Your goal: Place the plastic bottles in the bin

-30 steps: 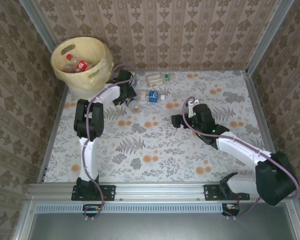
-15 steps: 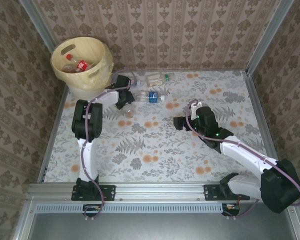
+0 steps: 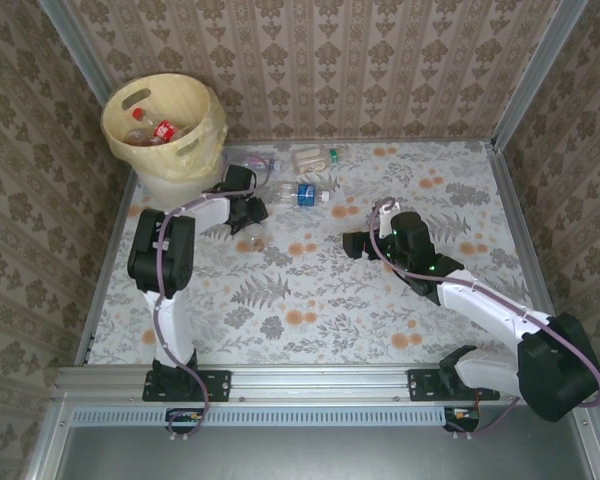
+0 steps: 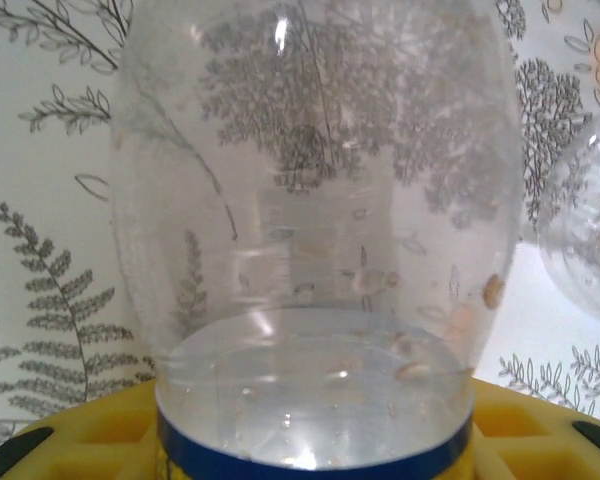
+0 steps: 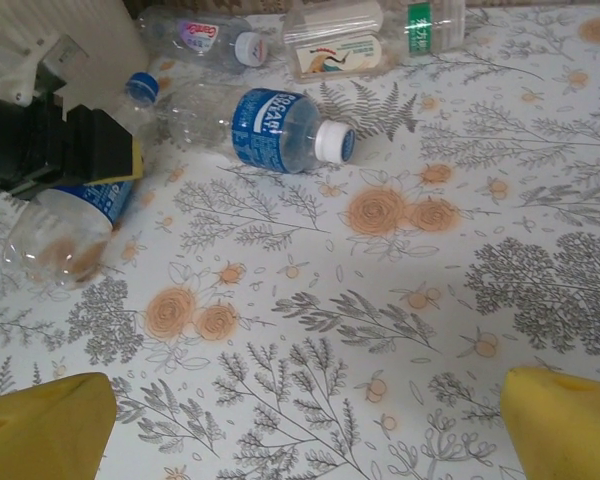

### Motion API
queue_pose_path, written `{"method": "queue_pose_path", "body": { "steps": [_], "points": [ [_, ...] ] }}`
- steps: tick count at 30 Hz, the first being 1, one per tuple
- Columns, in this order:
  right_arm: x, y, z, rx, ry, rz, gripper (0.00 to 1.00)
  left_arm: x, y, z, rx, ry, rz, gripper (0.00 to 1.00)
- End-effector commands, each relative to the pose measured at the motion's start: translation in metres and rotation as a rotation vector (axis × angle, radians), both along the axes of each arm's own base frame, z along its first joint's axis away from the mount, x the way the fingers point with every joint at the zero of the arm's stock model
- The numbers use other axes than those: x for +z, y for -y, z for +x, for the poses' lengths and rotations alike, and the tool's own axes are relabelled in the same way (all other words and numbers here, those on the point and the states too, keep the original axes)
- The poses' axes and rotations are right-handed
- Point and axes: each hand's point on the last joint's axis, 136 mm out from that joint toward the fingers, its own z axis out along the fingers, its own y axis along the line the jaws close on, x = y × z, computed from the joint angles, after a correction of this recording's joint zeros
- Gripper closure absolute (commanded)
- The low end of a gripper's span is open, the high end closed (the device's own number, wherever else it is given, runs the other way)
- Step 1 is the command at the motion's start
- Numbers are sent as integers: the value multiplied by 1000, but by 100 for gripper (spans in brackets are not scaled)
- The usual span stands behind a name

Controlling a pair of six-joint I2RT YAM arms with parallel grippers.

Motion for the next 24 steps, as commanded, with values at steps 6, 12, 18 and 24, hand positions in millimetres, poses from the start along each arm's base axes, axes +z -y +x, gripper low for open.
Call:
{"method": "queue_pose_path", "body": {
  "steps": [6, 12, 18, 24],
  "points": [
    [10, -17, 4, 51, 42, 76, 0, 59, 20, -8, -152, 196, 39, 53],
    [17, -17, 7, 45, 68, 79, 0, 123, 31, -13, -220, 381, 82, 53],
    [26, -13, 8, 24, 105, 87, 0, 215, 30, -15, -258, 607, 86, 52],
    [26, -11, 7, 15, 113, 90, 0, 314, -8, -8, -122, 790, 169, 53]
  ]
}}
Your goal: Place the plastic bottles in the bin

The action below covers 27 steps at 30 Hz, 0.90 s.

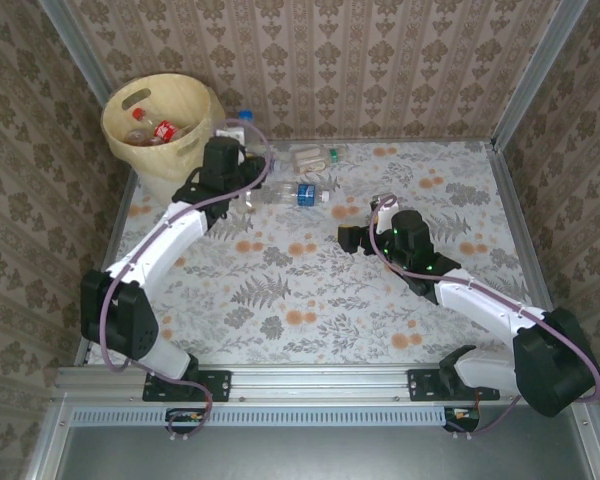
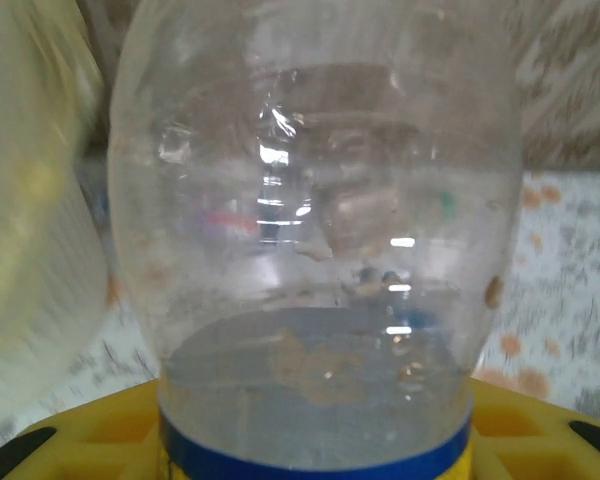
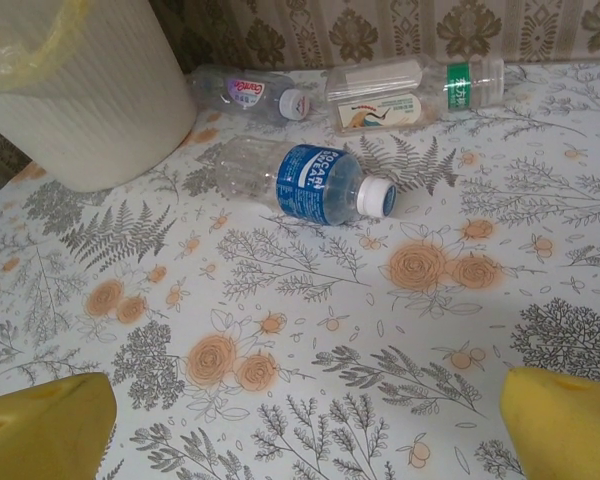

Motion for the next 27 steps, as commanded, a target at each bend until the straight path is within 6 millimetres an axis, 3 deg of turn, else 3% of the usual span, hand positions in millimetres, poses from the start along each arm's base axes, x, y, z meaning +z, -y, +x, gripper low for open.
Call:
{"method": "queue_pose_path", "body": {
  "steps": [1, 8, 14, 21, 27],
  "points": [
    [9, 1, -1, -15, 34, 22, 0, 78, -28, 2, 70, 183, 13, 52],
    [6, 4, -3, -21, 32, 15, 0, 160, -67, 9, 163, 398, -21, 51],
    [3, 5, -3, -23, 30, 9, 0, 203, -113, 21, 276, 552, -74, 51],
    [1, 5, -3, -29, 24, 16, 0, 218, -156, 45, 395, 604, -57, 51],
    [2, 4, -2, -30, 23, 18, 0, 201, -191, 75, 506, 555, -56, 51]
  ]
}}
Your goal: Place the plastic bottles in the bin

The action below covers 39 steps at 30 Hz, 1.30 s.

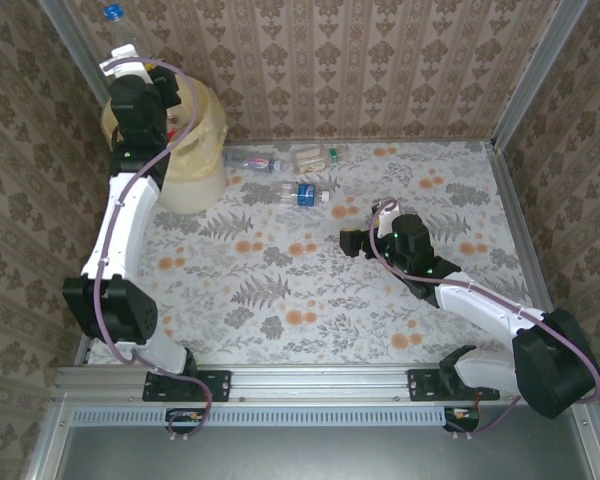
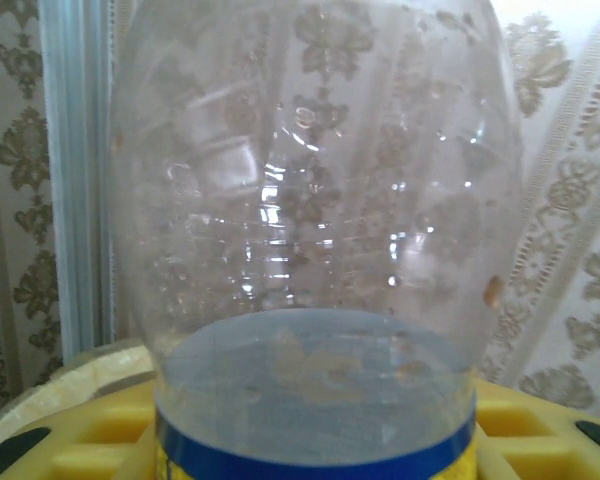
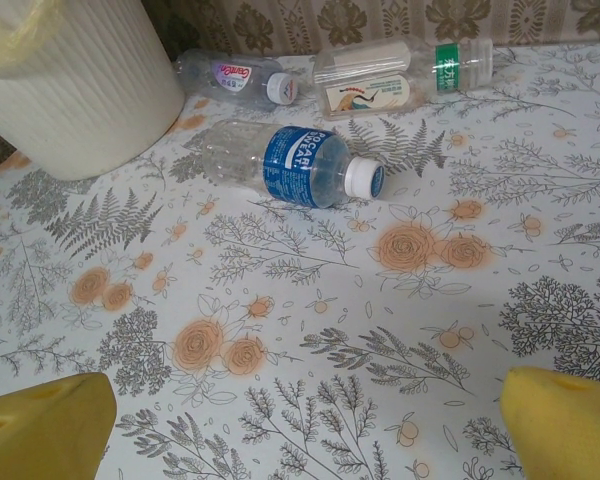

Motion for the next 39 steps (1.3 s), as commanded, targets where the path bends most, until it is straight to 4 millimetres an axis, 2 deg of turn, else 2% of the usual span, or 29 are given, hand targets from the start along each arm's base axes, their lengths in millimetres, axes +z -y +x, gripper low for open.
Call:
{"method": "queue_pose_path", "body": {
  "steps": [1, 6, 15, 20, 22, 25, 30, 39],
  "points": [
    [13, 0, 2, -20, 38, 30, 0, 1, -24, 11, 77, 6, -46, 51],
    [12, 1, 2, -23, 35, 33, 0, -27, -37, 28, 123, -94, -94, 51],
    [11, 2, -1, -23, 32, 31, 0, -79, -63, 37, 280, -235, -162, 43],
    [12, 5, -3, -31, 39, 24, 0, -108, -74, 34, 330, -344, -235, 23],
    [14, 6, -4, -33, 42, 21, 0, -108, -74, 32, 314, -353, -264, 14],
    [13, 7, -5, -35, 41, 21, 0, -96, -70, 27, 274, -334, -282, 8],
    [12, 8, -5, -46, 33, 32, 0, -73, -60, 18, 197, -286, -291, 4],
    [10, 8, -3, -62, 16, 49, 0, -53, -39, 3, 65, -238, -313, 0]
  ]
}}
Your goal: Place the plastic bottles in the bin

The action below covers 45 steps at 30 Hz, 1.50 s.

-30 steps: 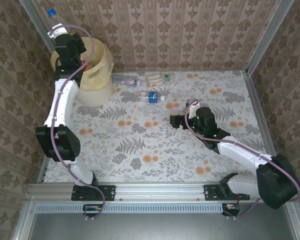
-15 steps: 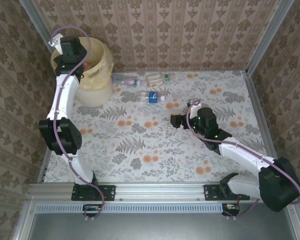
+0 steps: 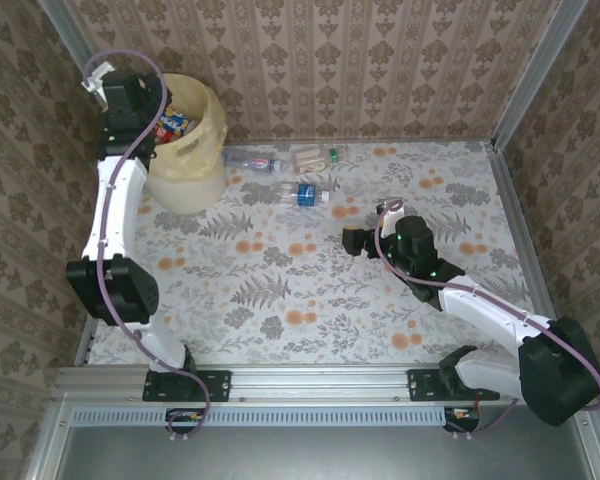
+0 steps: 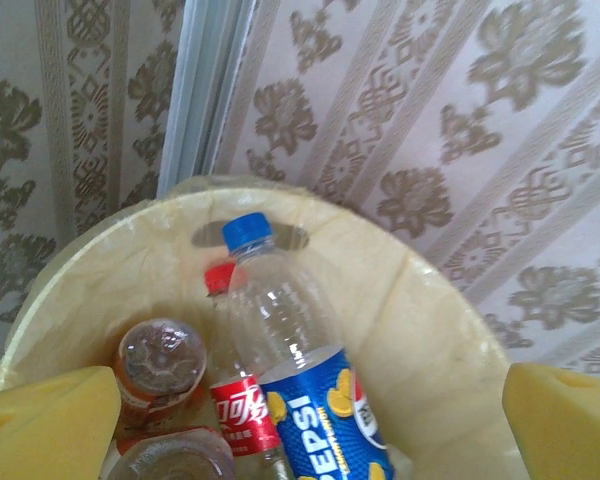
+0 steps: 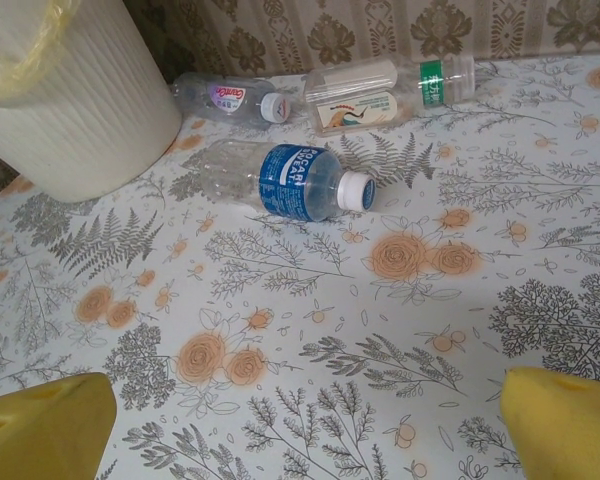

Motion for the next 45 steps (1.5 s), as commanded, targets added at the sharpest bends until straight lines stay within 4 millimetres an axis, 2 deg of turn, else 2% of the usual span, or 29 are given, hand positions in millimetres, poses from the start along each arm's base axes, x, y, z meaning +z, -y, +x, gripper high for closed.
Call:
{"method": "queue_pose_path", "body": {
  "steps": [1, 7, 12, 15, 19, 26, 32, 37, 40, 45],
  "points": [
    [1, 2, 1, -29, 3, 19, 0, 21, 13, -9, -77, 68, -38, 0],
    [-1, 1, 3, -45, -22, 49, 0, 25, 40, -13, -194, 93, -66, 0],
    [-6, 0, 7, -65, -51, 69, 0, 27, 73, -16, -333, 133, -74, 0],
    [-7, 1, 10, -88, -63, 84, 0, 21, 101, -18, -431, 131, -75, 0],
    [-10, 3, 14, -117, -82, 109, 0, 11, 152, -18, -605, 130, -8, 0],
    [-14, 8, 14, -149, -119, 90, 0, -38, 237, -10, -902, 62, 249, 0],
    [-16, 20, 6, -177, -118, 63, 0, -94, 292, -10, -1129, -34, 471, 0],
    [-18, 26, 3, -195, -114, 56, 0, -146, 320, -18, -1316, -111, 615, 0],
    [-18, 27, 2, -194, -114, 47, 0, -175, 327, -24, -1424, -157, 641, 0],
    [-18, 29, 1, -196, -114, 34, 0, -210, 337, -40, -1594, -243, 671, 0]
  ]
}}
